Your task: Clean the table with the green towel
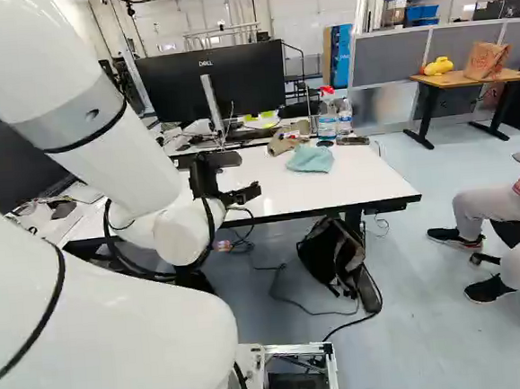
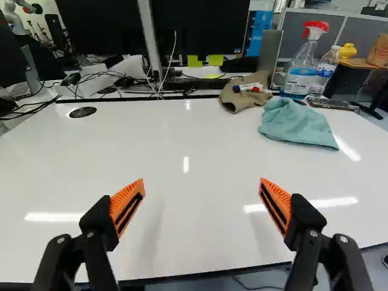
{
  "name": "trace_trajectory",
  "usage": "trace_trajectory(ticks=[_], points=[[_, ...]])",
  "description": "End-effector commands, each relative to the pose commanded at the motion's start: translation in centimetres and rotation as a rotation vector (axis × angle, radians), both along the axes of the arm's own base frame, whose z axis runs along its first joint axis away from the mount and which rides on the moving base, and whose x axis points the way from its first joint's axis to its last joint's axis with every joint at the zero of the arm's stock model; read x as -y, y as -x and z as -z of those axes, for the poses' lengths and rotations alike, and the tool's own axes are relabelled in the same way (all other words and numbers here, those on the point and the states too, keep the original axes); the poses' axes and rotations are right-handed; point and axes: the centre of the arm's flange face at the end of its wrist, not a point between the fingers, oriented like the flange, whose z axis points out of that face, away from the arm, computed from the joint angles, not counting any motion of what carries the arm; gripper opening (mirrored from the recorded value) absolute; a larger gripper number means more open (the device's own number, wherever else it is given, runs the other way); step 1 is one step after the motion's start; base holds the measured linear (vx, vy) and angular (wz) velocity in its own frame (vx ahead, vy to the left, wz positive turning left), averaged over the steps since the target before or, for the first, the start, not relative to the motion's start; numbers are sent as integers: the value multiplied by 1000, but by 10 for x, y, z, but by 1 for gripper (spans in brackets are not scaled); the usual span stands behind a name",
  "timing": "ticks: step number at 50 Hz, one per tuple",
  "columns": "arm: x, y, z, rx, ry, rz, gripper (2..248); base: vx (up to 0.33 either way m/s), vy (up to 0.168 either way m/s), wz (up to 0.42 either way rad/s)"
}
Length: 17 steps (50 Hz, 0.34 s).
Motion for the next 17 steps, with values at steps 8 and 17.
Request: trace_trajectory(ticks=[8, 17], points=[[0, 0, 0, 0, 0, 0, 247, 0, 0, 0], [0, 0, 0, 0, 0, 0, 247, 0, 0, 0]])
